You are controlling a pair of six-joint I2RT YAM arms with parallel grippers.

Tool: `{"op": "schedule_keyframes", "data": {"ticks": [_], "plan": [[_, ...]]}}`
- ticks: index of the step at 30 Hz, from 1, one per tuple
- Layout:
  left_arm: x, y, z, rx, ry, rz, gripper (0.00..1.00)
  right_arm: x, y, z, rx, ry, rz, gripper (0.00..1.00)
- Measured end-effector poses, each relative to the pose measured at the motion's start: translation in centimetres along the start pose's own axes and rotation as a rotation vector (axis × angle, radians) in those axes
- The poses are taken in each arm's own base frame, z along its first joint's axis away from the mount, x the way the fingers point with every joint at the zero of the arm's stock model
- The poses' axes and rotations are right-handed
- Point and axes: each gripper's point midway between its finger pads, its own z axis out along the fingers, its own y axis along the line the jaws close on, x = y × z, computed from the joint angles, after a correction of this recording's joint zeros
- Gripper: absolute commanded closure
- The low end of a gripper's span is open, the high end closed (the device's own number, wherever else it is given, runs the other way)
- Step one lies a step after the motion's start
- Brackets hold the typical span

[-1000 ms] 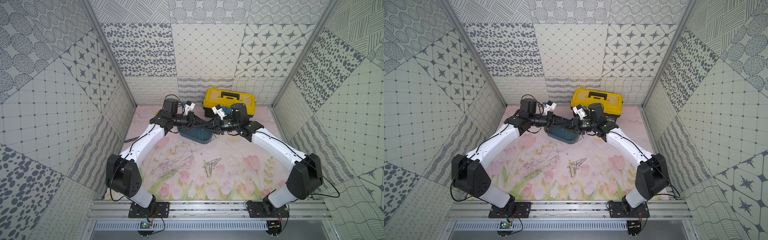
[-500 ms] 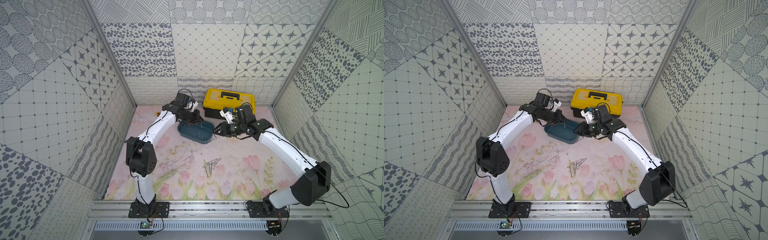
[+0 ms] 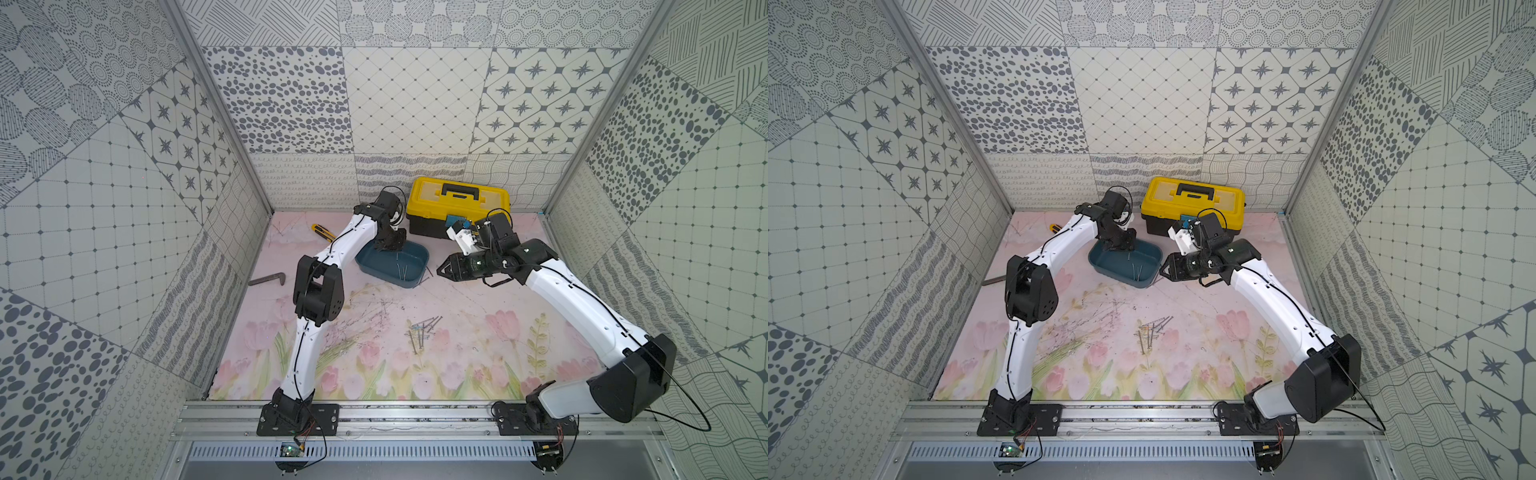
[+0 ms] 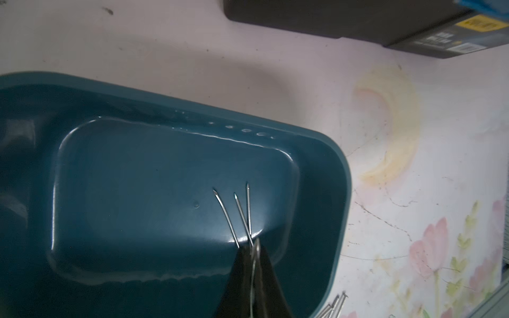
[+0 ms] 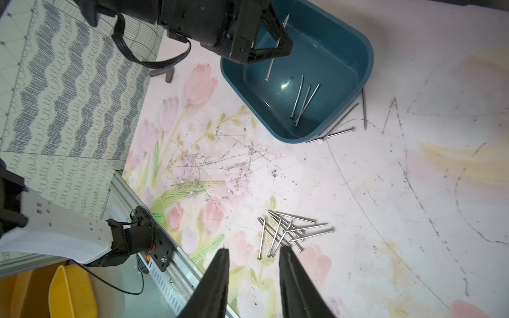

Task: Put the nails on the desktop into the storage box
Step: Place the nail in the storage box.

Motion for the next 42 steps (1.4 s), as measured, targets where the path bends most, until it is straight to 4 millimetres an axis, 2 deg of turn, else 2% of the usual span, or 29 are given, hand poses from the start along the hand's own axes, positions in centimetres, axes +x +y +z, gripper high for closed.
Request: {"op": "schedule_keyframes", "data": {"ticks": [8,16,21,25,29,33,37,42], "plan": [[1.3,3.8,2.8,-0.086,0.070,-0.041,1.00,0.7,-0.8,0.1,0.037,0.023,-0.027,0.63],[2.5,5.3,5.3,-0.112,0.122,-0.085,1.00,1.1,-1.0,0.1,0.041,0.035,-0.034,0.61],[3.7,5.8,6.3,-0.121,0.153,-0.115,1.00,1.2,-1.0,0.1,0.042,0.036,-0.037,0.56],[3.8,5.7,6.4,-0.112,0.144,-0.131,0.86,1.3,-1.2,0.1,0.049,0.039,-0.035,0.55],[3.6,5.5,6.3,-0.101,0.127,-0.149,0.69,1.8,-1.6,0.4,0.059,0.054,-0.028,0.54],[3.9,5.4,5.6,-0.097,0.122,-0.170,0.58,2.4,-2.0,0.6,0.069,0.068,-0.020,0.54],[4.1,4.7,4.0,-0.073,0.104,-0.197,0.55,3.6,-2.7,1.1,0.085,0.094,0.001,0.54],[3.8,2.8,0.3,-0.019,0.045,-0.210,0.52,4.9,-3.6,1.8,0.113,0.125,0.055,0.56]]}}
